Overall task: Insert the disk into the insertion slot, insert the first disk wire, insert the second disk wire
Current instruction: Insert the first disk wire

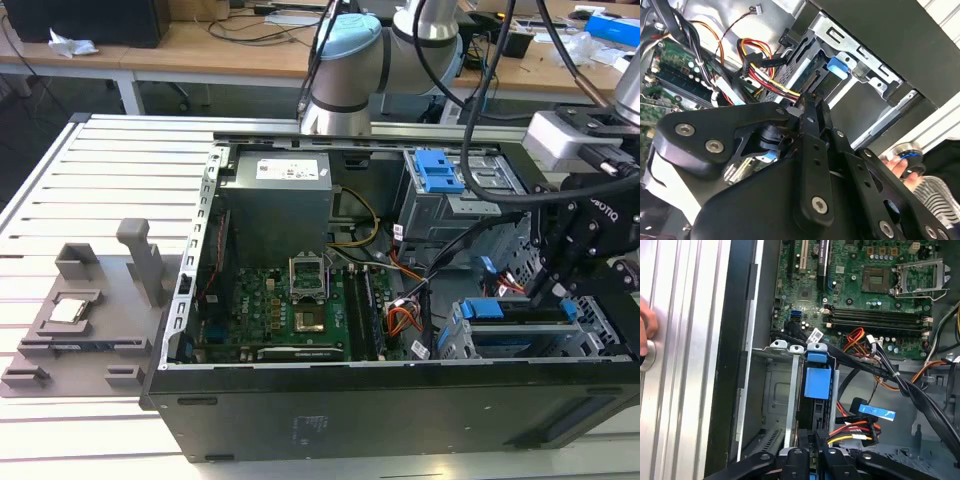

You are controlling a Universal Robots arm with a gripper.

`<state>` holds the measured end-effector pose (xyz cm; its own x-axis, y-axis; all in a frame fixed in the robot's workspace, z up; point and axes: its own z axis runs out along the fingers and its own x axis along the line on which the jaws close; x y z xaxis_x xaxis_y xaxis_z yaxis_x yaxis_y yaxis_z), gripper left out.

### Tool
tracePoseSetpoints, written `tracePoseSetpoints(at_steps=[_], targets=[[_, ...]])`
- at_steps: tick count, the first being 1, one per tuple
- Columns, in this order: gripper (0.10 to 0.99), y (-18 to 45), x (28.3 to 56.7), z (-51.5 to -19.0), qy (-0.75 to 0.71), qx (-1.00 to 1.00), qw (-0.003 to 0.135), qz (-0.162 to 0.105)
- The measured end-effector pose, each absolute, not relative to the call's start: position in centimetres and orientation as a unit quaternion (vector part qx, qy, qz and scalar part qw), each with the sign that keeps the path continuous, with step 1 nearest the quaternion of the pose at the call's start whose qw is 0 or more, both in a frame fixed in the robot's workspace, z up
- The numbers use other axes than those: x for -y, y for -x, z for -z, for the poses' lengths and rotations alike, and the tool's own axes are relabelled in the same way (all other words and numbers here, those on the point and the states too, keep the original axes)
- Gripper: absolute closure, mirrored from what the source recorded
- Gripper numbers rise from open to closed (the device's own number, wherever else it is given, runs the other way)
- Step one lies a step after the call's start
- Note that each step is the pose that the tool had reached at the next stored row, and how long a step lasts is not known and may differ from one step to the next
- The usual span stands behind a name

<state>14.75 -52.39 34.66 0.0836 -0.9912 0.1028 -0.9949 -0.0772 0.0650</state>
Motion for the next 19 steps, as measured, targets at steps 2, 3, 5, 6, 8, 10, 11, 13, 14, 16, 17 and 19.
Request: tracePoseSetpoints(at_steps=[2, 3, 5, 6, 8, 10, 11, 13, 14, 16, 17, 19], targets=[[0.918, -14.82, 52.38, -34.55, -0.728, 0.682, 0.058, -0.015], [0.918, -14.96, 52.32, -34.47, -0.725, 0.686, 0.058, -0.014], [0.918, -15.00, 52.27, -34.43, -0.724, 0.687, 0.057, -0.013], [0.918, -15.03, 52.23, -34.43, -0.725, 0.687, 0.056, -0.012], [0.918, -15.11, 52.17, -34.43, -0.725, 0.687, 0.056, -0.012], [0.918, -15.19, 52.14, -34.42, -0.725, 0.687, 0.056, -0.012], [0.918, -15.23, 52.13, -34.41, -0.725, 0.687, 0.055, -0.012], [0.918, -15.29, 52.13, -34.37, -0.724, 0.688, 0.055, -0.011], [0.918, -15.29, 52.13, -34.36, -0.723, 0.689, 0.055, -0.011], [0.918, -15.30, 52.13, -34.30, -0.714, 0.698, 0.055, -0.010], [0.918, -15.33, 52.13, -34.29, -0.714, 0.698, 0.055, -0.010], [0.918, -15.39, 52.13, -34.25, -0.714, 0.698, 0.055, -0.010]])
